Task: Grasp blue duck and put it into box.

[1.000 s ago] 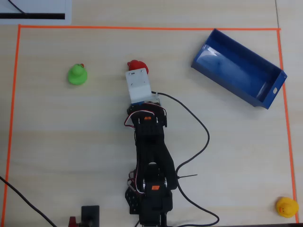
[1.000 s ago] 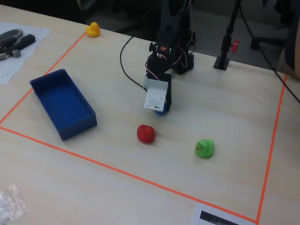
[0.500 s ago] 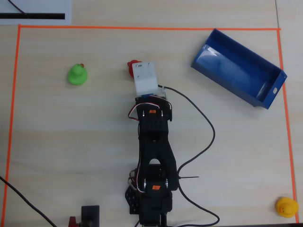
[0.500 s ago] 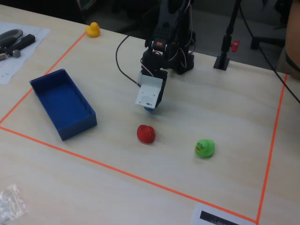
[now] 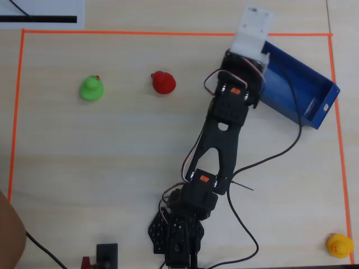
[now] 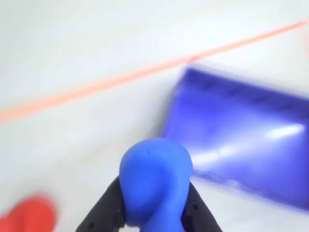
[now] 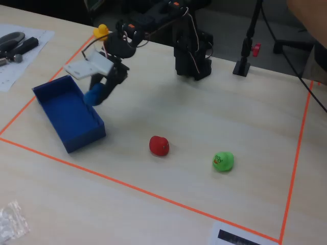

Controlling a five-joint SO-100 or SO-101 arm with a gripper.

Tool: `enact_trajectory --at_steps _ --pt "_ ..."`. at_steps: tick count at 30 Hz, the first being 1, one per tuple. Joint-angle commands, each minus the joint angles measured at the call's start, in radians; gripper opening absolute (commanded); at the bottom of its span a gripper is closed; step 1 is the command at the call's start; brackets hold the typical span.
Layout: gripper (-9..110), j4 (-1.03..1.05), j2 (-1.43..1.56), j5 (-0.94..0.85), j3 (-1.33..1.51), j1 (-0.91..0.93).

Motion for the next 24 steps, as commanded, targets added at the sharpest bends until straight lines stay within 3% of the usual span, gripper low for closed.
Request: enact_trajectory --at_steps 1,18,24 --pt "0 -0.074 -0.067 -0.009 -0.201 0.100" --pt "1 -0.437 -0.273 -0.071 0.081 0.169" --pt "22 -0.390 -0.298 -0.078 0.048 0.184"
